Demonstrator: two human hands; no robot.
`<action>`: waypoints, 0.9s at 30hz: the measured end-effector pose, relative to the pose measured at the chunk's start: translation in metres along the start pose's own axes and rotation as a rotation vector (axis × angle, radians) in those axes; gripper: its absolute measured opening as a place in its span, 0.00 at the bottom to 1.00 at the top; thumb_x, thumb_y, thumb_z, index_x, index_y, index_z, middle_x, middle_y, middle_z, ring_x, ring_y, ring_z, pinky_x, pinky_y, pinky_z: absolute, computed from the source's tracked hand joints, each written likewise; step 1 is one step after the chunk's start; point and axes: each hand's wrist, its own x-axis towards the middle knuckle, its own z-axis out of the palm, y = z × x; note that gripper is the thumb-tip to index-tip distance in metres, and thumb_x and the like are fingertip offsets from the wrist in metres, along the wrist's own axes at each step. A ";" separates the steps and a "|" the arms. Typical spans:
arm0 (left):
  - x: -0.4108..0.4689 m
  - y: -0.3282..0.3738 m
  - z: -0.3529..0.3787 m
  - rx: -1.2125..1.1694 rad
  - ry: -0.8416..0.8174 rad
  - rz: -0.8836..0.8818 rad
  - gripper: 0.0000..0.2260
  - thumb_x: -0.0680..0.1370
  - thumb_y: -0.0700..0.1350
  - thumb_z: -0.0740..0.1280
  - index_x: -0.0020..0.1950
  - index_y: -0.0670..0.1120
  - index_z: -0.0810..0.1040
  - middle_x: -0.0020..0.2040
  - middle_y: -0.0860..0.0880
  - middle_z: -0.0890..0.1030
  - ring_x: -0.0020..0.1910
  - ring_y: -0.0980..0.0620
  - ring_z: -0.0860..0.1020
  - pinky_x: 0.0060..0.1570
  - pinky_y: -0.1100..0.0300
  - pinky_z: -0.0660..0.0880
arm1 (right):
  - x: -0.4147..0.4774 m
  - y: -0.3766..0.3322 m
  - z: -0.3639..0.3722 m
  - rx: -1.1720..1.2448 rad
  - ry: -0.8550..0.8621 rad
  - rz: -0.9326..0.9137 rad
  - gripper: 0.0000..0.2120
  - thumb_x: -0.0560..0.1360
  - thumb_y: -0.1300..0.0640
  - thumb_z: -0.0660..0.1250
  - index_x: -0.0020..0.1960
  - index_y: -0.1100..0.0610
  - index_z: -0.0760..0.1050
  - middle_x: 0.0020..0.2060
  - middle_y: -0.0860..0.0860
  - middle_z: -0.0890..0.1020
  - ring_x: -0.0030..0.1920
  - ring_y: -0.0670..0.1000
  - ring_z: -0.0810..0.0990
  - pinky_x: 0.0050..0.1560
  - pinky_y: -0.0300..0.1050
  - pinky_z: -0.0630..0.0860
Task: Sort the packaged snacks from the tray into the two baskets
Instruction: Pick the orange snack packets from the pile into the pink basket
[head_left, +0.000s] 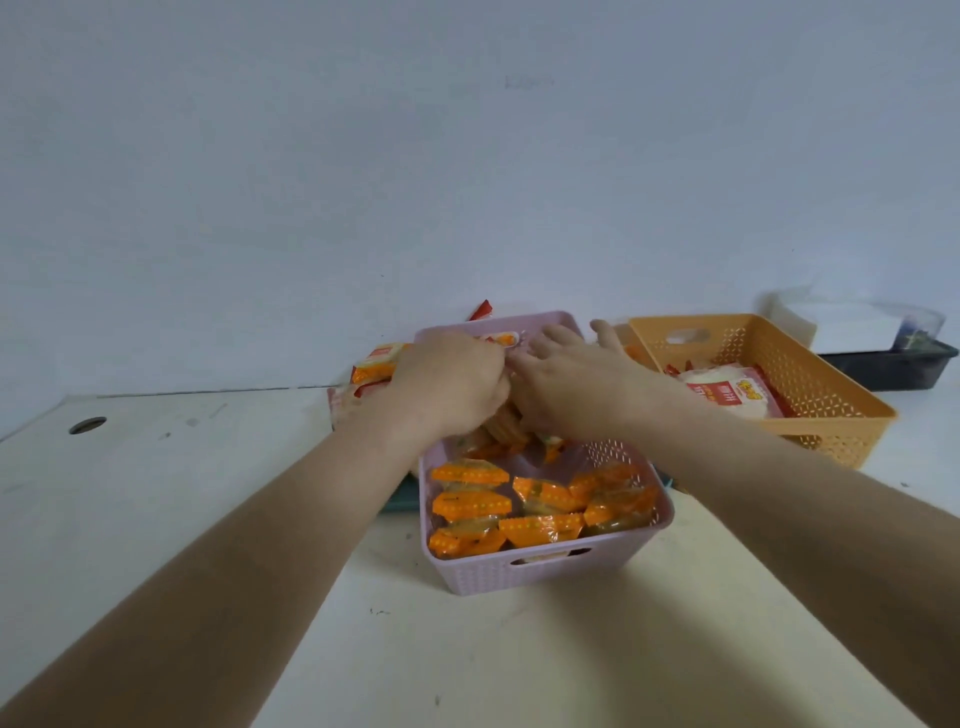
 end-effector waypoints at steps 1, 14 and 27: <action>0.004 0.003 0.005 0.080 -0.080 -0.021 0.15 0.80 0.52 0.55 0.61 0.48 0.74 0.51 0.47 0.79 0.50 0.45 0.77 0.36 0.55 0.70 | 0.003 0.000 0.006 -0.022 -0.001 0.001 0.27 0.77 0.44 0.59 0.74 0.50 0.59 0.73 0.55 0.66 0.75 0.57 0.58 0.70 0.68 0.50; -0.006 0.003 0.015 -0.226 0.105 0.001 0.30 0.71 0.43 0.74 0.70 0.46 0.66 0.62 0.47 0.71 0.54 0.46 0.76 0.46 0.56 0.74 | -0.011 0.008 0.013 0.174 0.279 0.012 0.16 0.72 0.52 0.68 0.51 0.51 0.62 0.47 0.48 0.79 0.53 0.53 0.76 0.56 0.56 0.64; -0.058 0.025 0.000 -0.618 -0.107 0.119 0.15 0.81 0.46 0.62 0.67 0.55 0.74 0.53 0.61 0.72 0.57 0.59 0.71 0.58 0.64 0.66 | -0.070 0.003 0.017 0.557 0.301 0.058 0.17 0.71 0.45 0.54 0.55 0.51 0.71 0.51 0.47 0.77 0.53 0.51 0.75 0.52 0.51 0.68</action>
